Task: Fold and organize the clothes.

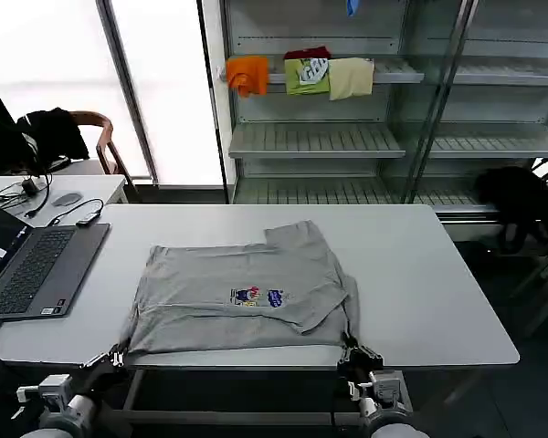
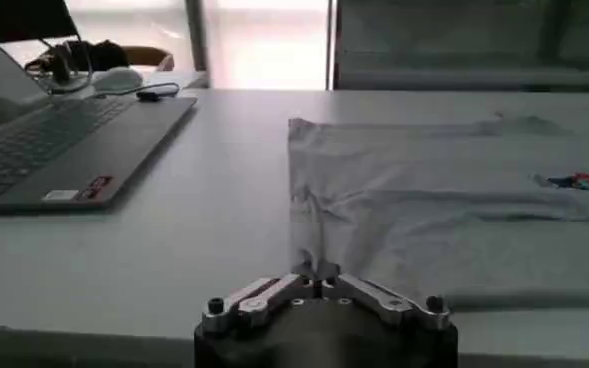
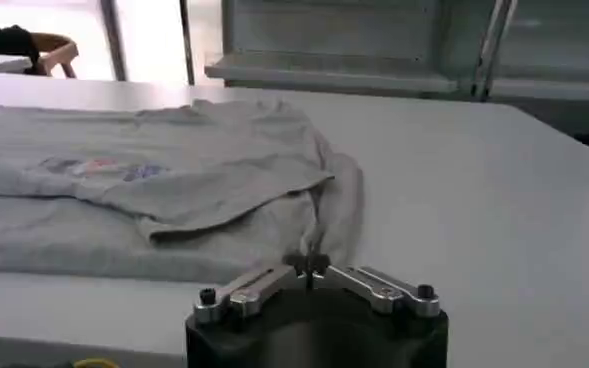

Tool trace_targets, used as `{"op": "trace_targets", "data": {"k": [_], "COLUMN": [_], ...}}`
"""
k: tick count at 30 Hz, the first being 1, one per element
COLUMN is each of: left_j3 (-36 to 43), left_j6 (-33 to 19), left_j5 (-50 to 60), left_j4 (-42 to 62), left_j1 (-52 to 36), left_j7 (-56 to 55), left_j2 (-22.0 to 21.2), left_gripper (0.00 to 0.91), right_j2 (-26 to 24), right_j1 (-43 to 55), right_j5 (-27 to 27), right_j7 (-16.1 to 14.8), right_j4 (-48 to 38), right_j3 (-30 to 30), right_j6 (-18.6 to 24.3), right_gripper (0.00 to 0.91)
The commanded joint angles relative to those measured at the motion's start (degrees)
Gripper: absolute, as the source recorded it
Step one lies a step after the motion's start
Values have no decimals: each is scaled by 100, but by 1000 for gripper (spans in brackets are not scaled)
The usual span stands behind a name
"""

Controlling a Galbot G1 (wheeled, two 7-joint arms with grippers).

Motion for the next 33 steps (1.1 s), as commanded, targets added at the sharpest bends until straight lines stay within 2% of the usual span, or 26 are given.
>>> {"op": "trace_targets", "data": {"k": [1, 9, 10, 11, 12, 16, 25, 26, 27, 28, 29, 33], "left_j3": [-24, -86, -101, -104, -97, -30, -29, -37, -36, -31, -26, -34], "left_j6": [-34, -195, -210, -215, -206, -160, -152, -153, -152, -153, -154, -238], "left_j5": [8, 115, 115, 108, 105, 115, 106, 99, 99, 98, 88, 18], "left_j4": [40, 220, 204, 195, 209, 285, 327, 320, 325, 347, 364, 299], "left_j1": [105, -12, -4, -16, -58, -226, -304, -304, -312, -337, -365, -371], "left_j7": [2, -138, -142, -144, -142, -125, -95, -95, -96, -93, -92, -96], "left_j2": [-5, 7, 10, 11, 16, 10, 71, 74, 75, 78, 84, 75], "left_gripper": [20, 20, 20, 20, 20, 20, 20, 60, 786, 907, 907, 907], "right_j2": [25, -56, -67, -74, -70, -1, -64, -66, -66, -57, -42, 34], "right_j1": [23, -423, -467, -484, -450, -201, -574, -626, -657, -660, -649, -499], "right_j5": [-15, -196, -222, -230, -223, -214, -283, -323, -359, -398, -427, -562], "right_j7": [-17, 30, 52, 84, 91, 150, 263, 289, 313, 323, 330, 461], "right_j4": [-64, 386, 430, 411, 386, 101, 510, 554, 575, 575, 570, 525], "right_j3": [19, -87, -90, -78, -70, -52, -366, -406, -437, -456, -462, -401], "right_j6": [-16, 9, 10, 38, 43, 24, -112, -113, -114, -113, -108, 86], "right_gripper": [907, 907, 655, 262, 0, 0, 0, 0, 131, 756, 907, 907]}}
